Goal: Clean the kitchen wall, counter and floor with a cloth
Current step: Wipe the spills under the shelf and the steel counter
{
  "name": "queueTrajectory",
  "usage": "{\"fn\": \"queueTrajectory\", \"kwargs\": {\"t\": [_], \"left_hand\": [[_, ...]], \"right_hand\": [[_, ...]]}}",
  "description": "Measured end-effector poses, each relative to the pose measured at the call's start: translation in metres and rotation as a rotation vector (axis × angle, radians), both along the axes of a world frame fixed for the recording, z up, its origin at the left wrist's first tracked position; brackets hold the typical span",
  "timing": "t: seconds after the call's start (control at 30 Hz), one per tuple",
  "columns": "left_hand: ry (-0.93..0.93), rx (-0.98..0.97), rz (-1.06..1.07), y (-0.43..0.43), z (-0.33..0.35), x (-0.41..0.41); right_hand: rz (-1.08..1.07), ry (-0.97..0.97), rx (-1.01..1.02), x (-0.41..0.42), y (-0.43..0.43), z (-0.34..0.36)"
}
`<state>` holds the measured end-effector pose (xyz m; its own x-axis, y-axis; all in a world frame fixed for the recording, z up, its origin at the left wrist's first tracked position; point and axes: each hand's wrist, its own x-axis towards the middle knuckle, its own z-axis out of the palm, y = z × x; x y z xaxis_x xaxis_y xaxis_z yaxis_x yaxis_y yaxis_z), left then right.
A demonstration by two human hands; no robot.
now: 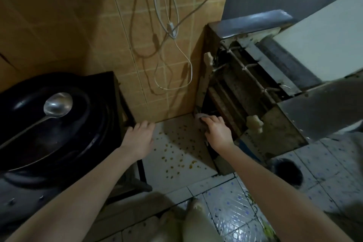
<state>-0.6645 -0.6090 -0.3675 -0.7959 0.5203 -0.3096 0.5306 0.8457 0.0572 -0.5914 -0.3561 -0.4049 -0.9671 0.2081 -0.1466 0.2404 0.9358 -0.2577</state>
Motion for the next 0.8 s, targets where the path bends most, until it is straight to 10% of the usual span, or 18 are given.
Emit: {"fn": "queueTrajectory", "kwargs": {"t": [0.8], "left_hand": [[0.026,0.106,0.316,0.036,-0.419,-0.058]], "right_hand": [[-0.026,-0.053,-0.189,-0.086,0.032,-0.41]]}}
